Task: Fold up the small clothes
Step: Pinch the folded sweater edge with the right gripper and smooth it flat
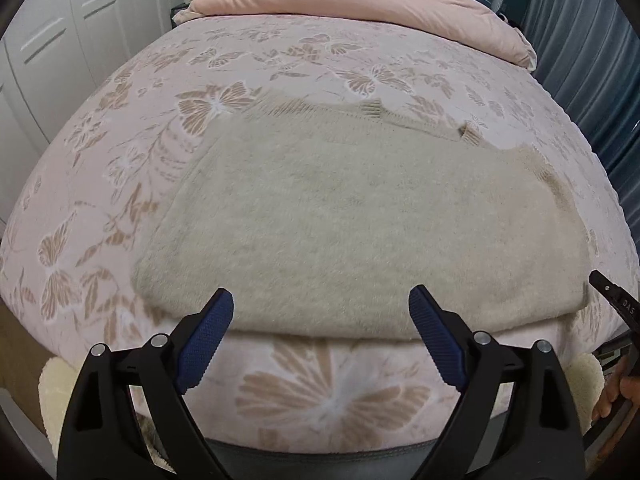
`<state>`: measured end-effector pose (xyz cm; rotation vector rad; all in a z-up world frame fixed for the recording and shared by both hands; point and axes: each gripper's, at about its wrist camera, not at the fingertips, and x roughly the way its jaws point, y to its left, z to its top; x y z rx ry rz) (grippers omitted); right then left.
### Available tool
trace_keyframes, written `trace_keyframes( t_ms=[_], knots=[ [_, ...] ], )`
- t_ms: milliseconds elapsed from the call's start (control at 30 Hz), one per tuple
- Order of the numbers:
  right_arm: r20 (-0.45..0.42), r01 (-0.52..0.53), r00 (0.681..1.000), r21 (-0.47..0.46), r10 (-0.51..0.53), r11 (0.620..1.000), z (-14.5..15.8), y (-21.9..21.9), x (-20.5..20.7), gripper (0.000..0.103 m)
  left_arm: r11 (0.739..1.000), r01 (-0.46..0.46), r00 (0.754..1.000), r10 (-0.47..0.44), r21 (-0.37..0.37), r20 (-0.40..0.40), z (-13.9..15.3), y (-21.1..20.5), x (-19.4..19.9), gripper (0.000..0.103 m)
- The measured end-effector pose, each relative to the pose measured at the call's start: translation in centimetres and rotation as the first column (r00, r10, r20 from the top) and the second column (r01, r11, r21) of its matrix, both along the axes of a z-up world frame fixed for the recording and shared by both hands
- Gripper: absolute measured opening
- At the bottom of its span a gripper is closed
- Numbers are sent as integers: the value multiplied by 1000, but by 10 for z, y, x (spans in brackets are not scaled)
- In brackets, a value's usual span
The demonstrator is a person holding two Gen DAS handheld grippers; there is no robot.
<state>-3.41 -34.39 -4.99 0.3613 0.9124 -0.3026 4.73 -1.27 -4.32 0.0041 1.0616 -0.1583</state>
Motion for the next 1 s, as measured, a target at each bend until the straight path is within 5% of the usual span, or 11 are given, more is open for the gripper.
trace_keyframes(
  t_ms=[167, 400, 533, 733, 800, 900, 1000],
  knots=[
    [-130, -49, 990, 16, 51, 999, -47, -1, 4, 0, 996, -22, 992, 33, 91, -121, -44, -11, 23, 89],
    [-64, -41, 997, -7, 41, 999, -8, 7, 3, 3, 992, -17, 994, 30, 123, -105, -51, -10, 12, 91],
    [-151, -37, 988, 3, 37, 999, -45, -1, 13, 0, 992, -16, 994, 29, 124, -106, -52, -11, 11, 92],
    [-72, -60, 995, 69, 65, 996, -3, 24, 16, 11, 993, 0, 995, 12, 116, -104, -52, -6, 10, 94],
    [-47, -109, 992, 84, 114, 990, 9, 42, 25, 11, 998, -2, 996, 9, 69, -92, -47, -1, 6, 94],
    [-38, -190, 980, 87, 193, 978, 17, 74, 42, 11, 984, -78, 996, 71, -158, -49, -30, 33, -8, 94],
    [-50, -249, 966, 89, 254, 964, 16, 103, 64, 11, 885, -277, 961, 255, -375, -108, -30, 89, -16, 96]
  ],
)
